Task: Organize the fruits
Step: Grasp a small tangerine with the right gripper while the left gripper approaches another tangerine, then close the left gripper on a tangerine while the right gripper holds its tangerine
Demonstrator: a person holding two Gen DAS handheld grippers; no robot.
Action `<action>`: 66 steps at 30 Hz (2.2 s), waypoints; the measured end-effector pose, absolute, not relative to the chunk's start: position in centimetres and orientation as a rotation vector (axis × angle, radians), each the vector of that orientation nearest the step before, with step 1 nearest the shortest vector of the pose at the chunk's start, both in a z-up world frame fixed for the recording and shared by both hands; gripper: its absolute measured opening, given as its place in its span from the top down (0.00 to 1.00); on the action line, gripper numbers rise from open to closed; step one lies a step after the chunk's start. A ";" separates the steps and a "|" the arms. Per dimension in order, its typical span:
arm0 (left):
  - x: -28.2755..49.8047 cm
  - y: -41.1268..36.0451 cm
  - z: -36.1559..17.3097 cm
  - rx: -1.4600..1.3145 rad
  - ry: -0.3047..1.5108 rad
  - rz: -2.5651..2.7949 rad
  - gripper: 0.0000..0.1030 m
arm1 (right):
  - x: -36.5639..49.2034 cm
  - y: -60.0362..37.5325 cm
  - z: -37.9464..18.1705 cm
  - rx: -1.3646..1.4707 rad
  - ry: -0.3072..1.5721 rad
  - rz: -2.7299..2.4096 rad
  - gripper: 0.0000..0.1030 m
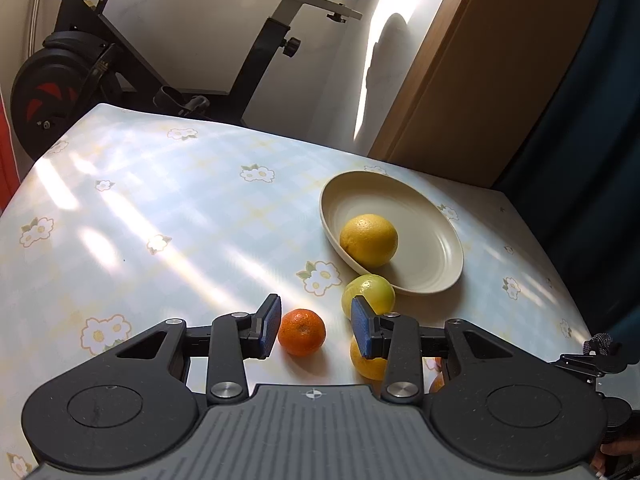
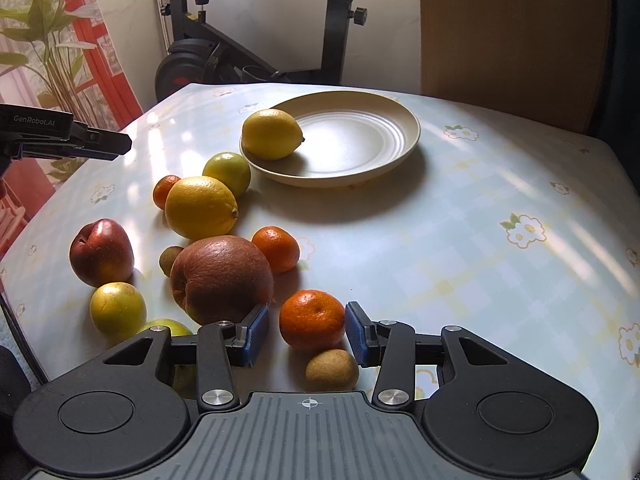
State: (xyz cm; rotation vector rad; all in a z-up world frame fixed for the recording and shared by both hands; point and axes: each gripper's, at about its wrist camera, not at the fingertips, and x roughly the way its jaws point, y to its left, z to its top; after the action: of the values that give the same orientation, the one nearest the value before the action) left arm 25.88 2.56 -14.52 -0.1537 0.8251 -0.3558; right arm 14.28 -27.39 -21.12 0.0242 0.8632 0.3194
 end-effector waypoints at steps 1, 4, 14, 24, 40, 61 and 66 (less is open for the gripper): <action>25.9 2.6 -14.6 -0.155 0.827 -0.356 0.61 | 14.2 -27.4 -21.2 0.026 0.862 0.316 0.62; 25.8 2.5 -14.6 -0.150 0.830 -0.357 0.61 | 14.4 -27.8 -21.5 0.046 0.866 0.305 0.63; 25.5 2.8 -14.8 -0.157 0.841 -0.349 0.61 | 14.7 -28.0 -21.8 0.053 0.859 0.306 0.65; 26.9 3.4 -12.1 -0.097 0.767 -0.336 0.61 | 15.9 -30.3 -18.5 0.121 0.747 0.288 0.65; 29.6 3.5 -12.6 -0.100 0.812 -0.384 0.60 | 19.7 -30.4 -16.7 0.077 0.671 0.258 0.65; 30.7 1.3 -20.8 -0.086 1.071 -0.413 0.55 | 21.6 -30.0 -16.8 0.055 0.670 0.281 0.65; 31.3 1.1 -21.3 -0.100 1.061 -0.413 0.55 | 21.9 -29.9 -16.9 0.050 0.676 0.282 0.65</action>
State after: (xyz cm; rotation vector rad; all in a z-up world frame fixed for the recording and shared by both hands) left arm 31.29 1.13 -21.33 -0.0999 1.0615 -0.4131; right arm 21.86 -29.95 -16.88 0.0497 0.6763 0.2823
